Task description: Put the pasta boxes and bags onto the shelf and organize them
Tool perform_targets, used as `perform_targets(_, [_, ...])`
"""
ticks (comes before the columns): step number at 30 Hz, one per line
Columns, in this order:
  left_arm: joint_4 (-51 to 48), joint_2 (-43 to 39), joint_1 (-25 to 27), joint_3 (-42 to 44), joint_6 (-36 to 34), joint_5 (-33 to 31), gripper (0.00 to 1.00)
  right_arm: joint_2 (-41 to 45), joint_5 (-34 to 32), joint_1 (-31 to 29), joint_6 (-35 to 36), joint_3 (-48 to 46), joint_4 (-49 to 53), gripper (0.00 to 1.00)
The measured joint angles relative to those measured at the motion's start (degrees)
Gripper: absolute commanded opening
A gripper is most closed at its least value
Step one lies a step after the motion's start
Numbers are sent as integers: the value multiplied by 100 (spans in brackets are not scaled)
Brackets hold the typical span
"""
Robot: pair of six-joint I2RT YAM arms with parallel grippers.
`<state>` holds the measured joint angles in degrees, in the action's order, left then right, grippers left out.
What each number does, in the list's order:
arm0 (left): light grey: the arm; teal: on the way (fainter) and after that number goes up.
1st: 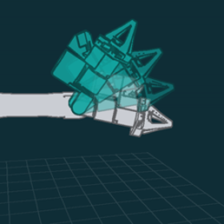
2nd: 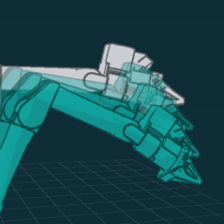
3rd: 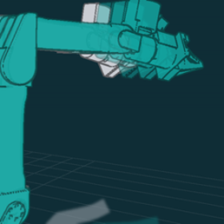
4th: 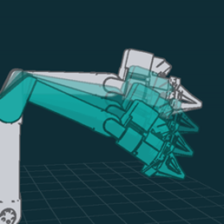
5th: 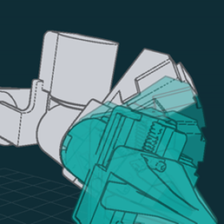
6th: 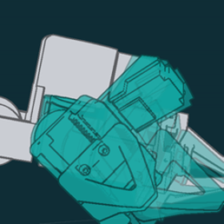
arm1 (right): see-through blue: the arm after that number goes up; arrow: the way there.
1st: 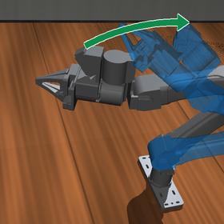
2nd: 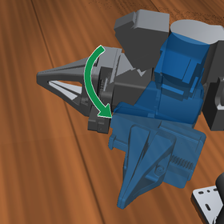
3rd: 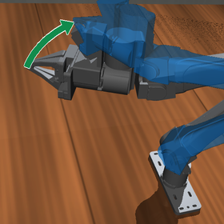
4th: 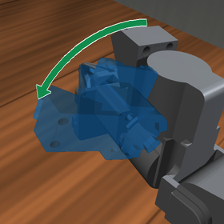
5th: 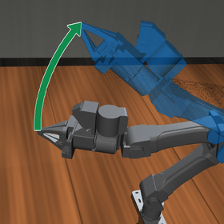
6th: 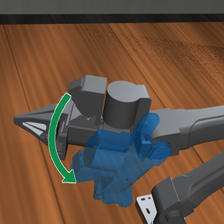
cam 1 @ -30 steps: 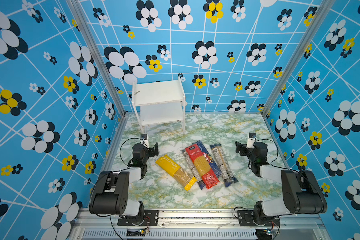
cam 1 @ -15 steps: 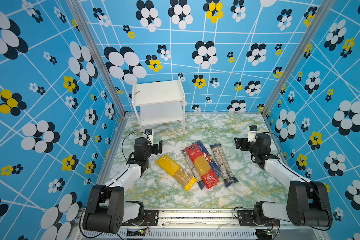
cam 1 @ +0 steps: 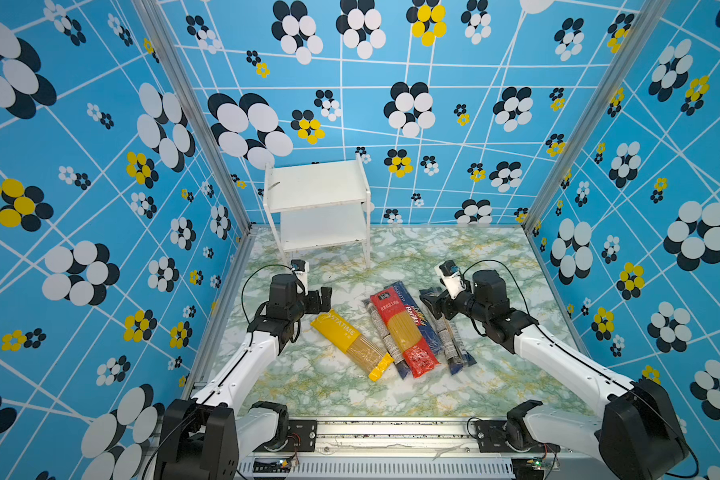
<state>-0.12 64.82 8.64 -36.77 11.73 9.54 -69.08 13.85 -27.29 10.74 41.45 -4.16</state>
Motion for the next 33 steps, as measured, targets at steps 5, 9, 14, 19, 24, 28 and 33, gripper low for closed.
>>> perform_targets(5, [-337, -120, 0, -48, 542, 525, 99, -205, -90, -820, 525, 201, 304, 88])
perform_targets(9, [-584, -151, 0, -48, 876, 782, 99, -400, -146, -1397, 704, 341, 402, 87])
perform_targets(14, [-916, -245, -107, -48, 1255, 1060, 99, -894, -179, -1991, 774, 568, 402, 86])
perform_targets(19, [-1040, -557, -481, -39, 1685, 1360, 99, -1475, -197, -2312, 748, 717, 367, 85])
perform_targets(24, [-1069, -1051, -844, 37, 2031, 1598, 99, -2061, -267, -2570, 636, 922, 306, 85])
perform_targets(28, [-1198, -1182, -946, 79, 2138, 1711, 99, -2603, -348, -2752, 533, 1263, 184, 85])
perform_targets(33, [-1300, -1211, -997, 151, 2221, 1794, 99, -3154, -468, -2861, 352, 1648, 105, 86])
